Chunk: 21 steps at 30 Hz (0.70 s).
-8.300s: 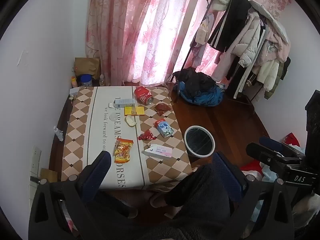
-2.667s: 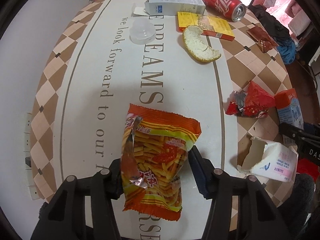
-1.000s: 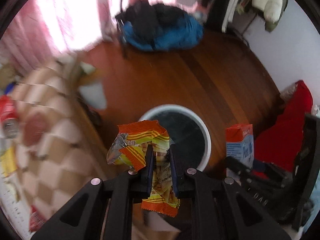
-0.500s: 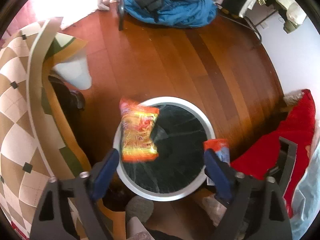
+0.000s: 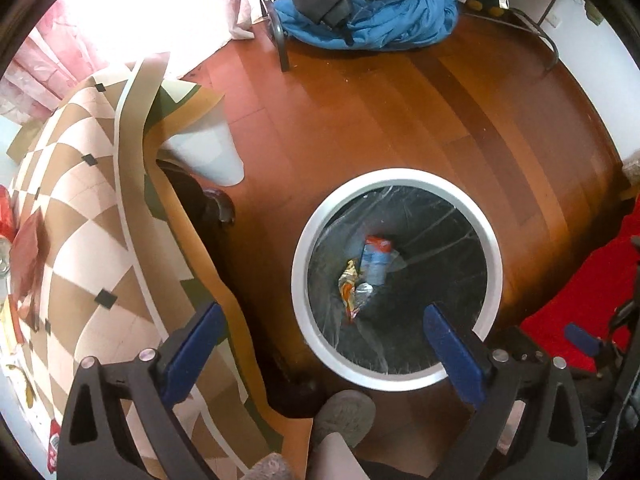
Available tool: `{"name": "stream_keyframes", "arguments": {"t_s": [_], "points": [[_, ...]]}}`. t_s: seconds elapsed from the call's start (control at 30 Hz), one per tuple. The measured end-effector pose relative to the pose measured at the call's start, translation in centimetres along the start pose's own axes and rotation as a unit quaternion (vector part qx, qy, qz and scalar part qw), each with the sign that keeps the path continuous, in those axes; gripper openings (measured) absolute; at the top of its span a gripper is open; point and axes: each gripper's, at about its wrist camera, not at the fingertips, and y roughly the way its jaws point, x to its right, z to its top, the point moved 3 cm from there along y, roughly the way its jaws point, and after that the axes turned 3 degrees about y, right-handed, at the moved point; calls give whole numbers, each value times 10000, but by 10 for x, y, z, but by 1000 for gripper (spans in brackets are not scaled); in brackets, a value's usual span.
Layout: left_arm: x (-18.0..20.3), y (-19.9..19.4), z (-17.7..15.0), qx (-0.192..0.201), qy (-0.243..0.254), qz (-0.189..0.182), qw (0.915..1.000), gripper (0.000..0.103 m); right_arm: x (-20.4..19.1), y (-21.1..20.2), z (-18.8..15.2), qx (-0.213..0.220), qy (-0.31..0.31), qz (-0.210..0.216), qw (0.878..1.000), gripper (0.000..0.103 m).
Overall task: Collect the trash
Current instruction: 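Open both tools over the white bin, dropping the snack bag and milk carton, then move both open tools back over the table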
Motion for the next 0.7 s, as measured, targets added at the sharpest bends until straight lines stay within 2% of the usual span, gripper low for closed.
{"name": "stream_keyframes", "arguments": {"t_s": [0.33, 0.7], "points": [[-5, -47, -17, 360, -19, 57, 9993, 102, 3, -56, -12, 323, -53, 136, 9994, 103], [-28, -149, -48, 1116, -341, -90, 9931, 102, -8, -169, -37, 977, -197, 492, 9938, 103]]}}
